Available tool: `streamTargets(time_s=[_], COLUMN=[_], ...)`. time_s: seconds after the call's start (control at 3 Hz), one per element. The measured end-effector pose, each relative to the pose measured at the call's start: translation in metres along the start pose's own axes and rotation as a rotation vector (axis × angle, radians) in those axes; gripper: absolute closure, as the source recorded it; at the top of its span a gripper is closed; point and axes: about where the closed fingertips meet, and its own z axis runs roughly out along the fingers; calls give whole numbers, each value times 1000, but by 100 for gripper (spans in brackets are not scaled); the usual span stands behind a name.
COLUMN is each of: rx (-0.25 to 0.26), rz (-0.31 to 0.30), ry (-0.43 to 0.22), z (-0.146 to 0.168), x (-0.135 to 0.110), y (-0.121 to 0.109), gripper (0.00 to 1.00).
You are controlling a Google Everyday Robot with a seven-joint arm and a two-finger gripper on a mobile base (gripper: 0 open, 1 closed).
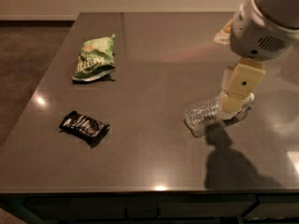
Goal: Pick rxbar chocolate
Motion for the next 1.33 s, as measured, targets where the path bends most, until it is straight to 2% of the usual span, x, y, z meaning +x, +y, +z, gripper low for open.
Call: streamTargets(time_s=[0.33,0.67,1.0,1.33], rx=[-28,-77,-152,-207], rz=[-28,-24,-10,21], ry=[8,18,29,36], z=[21,49,83,106], x=[-45,-91,-145,-170], y=[2,2,15,28], gripper=[0,0,0,0])
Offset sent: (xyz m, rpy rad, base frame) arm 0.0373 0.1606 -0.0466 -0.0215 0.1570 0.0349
